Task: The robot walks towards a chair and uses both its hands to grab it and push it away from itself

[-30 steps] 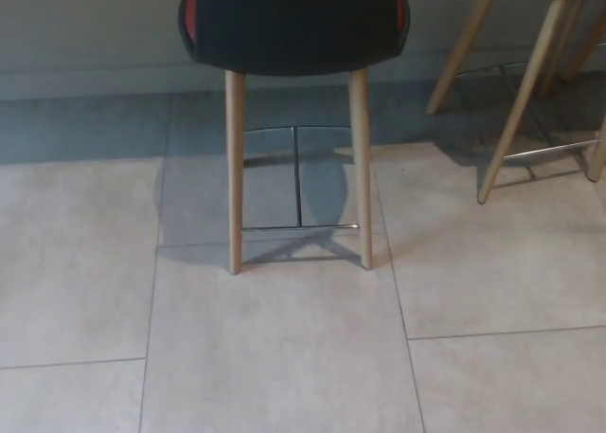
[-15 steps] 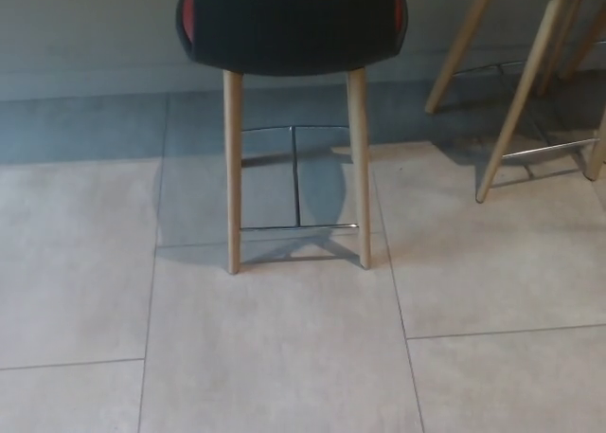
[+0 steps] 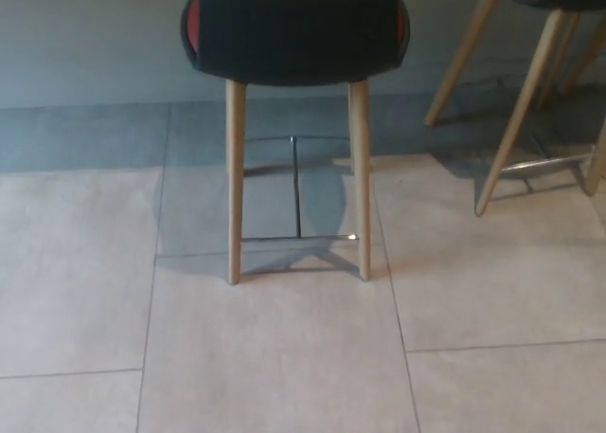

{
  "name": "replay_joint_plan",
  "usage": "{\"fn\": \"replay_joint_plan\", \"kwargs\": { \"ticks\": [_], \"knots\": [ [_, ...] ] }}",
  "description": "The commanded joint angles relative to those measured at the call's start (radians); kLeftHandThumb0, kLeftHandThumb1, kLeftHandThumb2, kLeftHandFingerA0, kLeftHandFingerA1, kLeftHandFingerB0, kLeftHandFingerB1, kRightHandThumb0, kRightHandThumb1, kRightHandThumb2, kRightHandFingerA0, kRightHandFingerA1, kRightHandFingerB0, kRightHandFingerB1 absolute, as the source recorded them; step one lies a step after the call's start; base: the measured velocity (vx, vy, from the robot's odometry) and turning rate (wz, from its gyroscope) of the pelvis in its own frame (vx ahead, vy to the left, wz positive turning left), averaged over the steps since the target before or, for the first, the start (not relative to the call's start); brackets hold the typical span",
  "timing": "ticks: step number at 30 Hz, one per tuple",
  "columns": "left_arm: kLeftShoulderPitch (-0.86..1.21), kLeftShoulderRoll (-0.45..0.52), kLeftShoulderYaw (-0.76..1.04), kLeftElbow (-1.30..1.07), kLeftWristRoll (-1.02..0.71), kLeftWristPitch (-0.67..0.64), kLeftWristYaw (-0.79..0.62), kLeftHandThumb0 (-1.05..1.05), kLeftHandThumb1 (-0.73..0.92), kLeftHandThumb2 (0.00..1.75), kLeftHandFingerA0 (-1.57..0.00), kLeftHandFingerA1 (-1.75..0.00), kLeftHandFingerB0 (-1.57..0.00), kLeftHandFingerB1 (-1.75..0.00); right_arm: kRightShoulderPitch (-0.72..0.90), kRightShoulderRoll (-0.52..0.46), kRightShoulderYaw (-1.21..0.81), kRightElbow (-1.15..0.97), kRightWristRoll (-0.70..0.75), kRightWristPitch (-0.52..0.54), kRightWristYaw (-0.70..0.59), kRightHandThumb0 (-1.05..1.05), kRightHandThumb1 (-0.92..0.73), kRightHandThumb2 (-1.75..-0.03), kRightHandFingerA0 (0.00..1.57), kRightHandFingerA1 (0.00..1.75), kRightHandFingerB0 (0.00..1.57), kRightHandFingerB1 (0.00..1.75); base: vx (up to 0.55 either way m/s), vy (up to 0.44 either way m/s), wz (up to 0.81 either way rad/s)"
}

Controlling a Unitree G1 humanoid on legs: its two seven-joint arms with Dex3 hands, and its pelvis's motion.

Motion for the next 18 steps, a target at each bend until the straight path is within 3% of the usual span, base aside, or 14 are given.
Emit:
{"fn": "replay_joint_plan", "kwargs": {
  "ticks": [1, 3, 4, 5, 6, 7, 11, 12, 13, 14, 15, 18],
  "knots": [
    [-0.011, 0.019, -0.001, 0.009, -0.01, -0.034, -0.007, -0.3, 0.34, 0.9, -0.07, -0.53, -0.05, -0.5, -0.008, -0.01, 0.003, -0.01, 0.004, -0.01, -0.024, -0.73, -0.46, -0.83, 0.18, 0.59, 0.03, 0.31, 0.0, 0.0, 0.0],
    [-0.011, 0.02, -0.002, 0.01, -0.01, -0.035, -0.007, -0.3, 0.34, 0.9, -0.07, -0.53, -0.05, -0.5, -0.008, -0.01, 0.004, -0.011, 0.004, -0.01, -0.025, -0.73, -0.46, -0.83, 0.18, 0.59, 0.03, 0.31, 0.06, -0.077, 0.05],
    [-0.016, 0.019, 0.004, 0.009, -0.019, -0.03, -0.015, -0.31, 0.34, 0.91, -0.07, -0.53, -0.06, -0.5, -0.02, -0.008, 0.009, 0.014, -0.006, -0.028, -0.042, -0.7, -0.61, -0.59, 0.22, 0.55, 0.07, 0.27, 0.07, -0.118, 0.07],
    [-0.017, 0.02, 0.002, 0.009, -0.018, -0.031, -0.017, -0.55, 0.53, 0.56, -0.17, -0.37, -0.2, -0.29, -0.022, -0.007, 0.01, 0.015, -0.007, -0.03, -0.043, -0.76, -0.49, -0.87, 0.2, 0.6, 0.03, 0.3, 0.08, -0.152, 0.03],
    [-0.018, 0.022, 0.0, 0.009, -0.015, -0.034, -0.018, -0.55, 0.53, 0.56, -0.17, -0.37, -0.2, -0.29, -0.023, -0.007, 0.011, 0.015, -0.006, -0.032, -0.042, -0.76, -0.49, -0.87, 0.2, 0.6, 0.03, 0.3, -0.01, -0.21, 0.08],
    [-0.023, 0.023, 0.003, 0.009, -0.018, -0.031, -0.015, -0.54, 0.52, 0.56, -0.17, -0.35, -0.2, -0.29, -0.023, -0.013, 0.019, 0.006, -0.013, -0.036, -0.042, -0.76, -0.63, -0.6, 0.15, 0.55, 0.04, 0.28, 0.11, -0.241, 0.05],
    [-0.026, 0.023, 0.004, 0.01, -0.019, -0.03, -0.015, -0.54, 0.52, 0.56, -0.17, -0.35, -0.2, -0.29, -0.024, -0.016, 0.026, 0.003, -0.014, -0.039, -0.044, -0.76, -0.63, -0.6, 0.15, 0.55, 0.04, 0.28, 0.16, -0.472, -0.06],
    [-0.038, 0.029, 0.011, 0.006, -0.025, -0.033, -0.008, -0.57, 0.54, 0.58, -0.22, -0.36, -0.22, -0.29, -0.031, -0.012, 0.012, -0.003, 0.008, -0.032, -0.035, -0.4, -0.31, -0.94, 0.0, 0.52, 0.0, 0.52, 0.18, -0.172, -0.06],
    [-0.045, 0.032, 0.017, 0.004, -0.03, -0.033, -0.007, -0.57, 0.54, 0.58, -0.23, -0.37, -0.21, -0.29, -0.036, -0.01, 0.004, -0.003, 0.018, -0.036, -0.028, -0.79, -0.5, -0.89, 0.09, 0.55, 0.04, 0.32, 0.2, -0.123, 0.05],
    [-0.049, 0.033, 0.022, 0.004, -0.035, -0.032, -0.01, -0.57, 0.54, 0.58, -0.23, -0.37, -0.21, -0.29, -0.039, -0.011, 0.001, 0.001, 0.021, -0.045, -0.023, -0.79, -0.5, -0.89, 0.09, 0.55, 0.04, 0.32, 0.22, -0.079, 0.08],
    [-0.053, 0.035, 0.026, -0.001, -0.037, -0.045, -0.015, -0.64, 0.45, 0.76, -0.18, -0.45, -0.16, -0.39, -0.047, -0.01, -0.001, -0.001, 0.02, -0.042, -0.029, -0.78, -0.65, -0.62, 0.12, 0.51, 0.05, 0.3, 0.2, -0.054, 0.0],
    [-0.068, 0.041, 0.031, -0.009, -0.041, -0.059, -0.023, -0.65, 0.44, 0.78, -0.2, -0.47, -0.15, -0.4, -0.052, -0.006, 0.0, -0.029, 0.018, -0.045, -0.03, -0.8, -0.66, -0.61, 0.13, 0.52, 0.05, 0.31, 0.23, 0.032, -0.04]
  ]
}}
